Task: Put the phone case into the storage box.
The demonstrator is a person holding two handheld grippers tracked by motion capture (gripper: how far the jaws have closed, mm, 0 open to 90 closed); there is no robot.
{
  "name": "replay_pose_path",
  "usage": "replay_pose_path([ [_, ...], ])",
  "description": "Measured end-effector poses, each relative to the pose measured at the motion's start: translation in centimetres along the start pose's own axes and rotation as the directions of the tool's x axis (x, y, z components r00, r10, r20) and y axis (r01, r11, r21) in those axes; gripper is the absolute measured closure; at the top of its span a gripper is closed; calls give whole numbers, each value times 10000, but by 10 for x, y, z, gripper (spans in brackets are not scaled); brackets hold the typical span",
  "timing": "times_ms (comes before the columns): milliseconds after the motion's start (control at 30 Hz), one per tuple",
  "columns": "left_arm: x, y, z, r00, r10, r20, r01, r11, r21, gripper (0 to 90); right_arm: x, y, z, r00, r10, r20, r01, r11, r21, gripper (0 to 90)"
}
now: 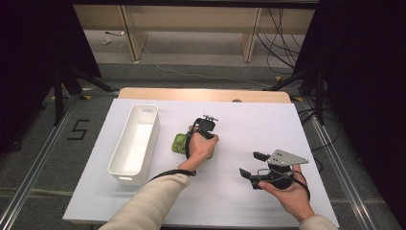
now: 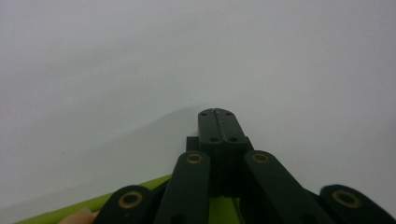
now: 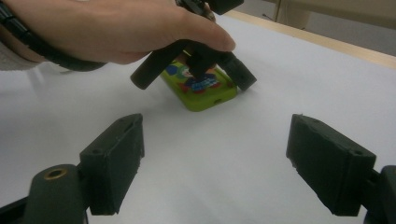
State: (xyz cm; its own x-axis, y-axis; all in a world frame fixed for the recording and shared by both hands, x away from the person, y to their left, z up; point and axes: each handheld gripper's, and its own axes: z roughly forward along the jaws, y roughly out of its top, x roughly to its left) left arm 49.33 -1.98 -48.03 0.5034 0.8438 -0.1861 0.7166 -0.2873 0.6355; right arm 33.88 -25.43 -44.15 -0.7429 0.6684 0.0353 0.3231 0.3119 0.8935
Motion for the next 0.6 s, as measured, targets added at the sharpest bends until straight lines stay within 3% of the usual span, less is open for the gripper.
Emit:
replay_pose_path([
  [600,-13,-42,-32,9927,885,815,-928,9944,507,900,0,0,-1,10000,-31,77,31,10000,32,200],
])
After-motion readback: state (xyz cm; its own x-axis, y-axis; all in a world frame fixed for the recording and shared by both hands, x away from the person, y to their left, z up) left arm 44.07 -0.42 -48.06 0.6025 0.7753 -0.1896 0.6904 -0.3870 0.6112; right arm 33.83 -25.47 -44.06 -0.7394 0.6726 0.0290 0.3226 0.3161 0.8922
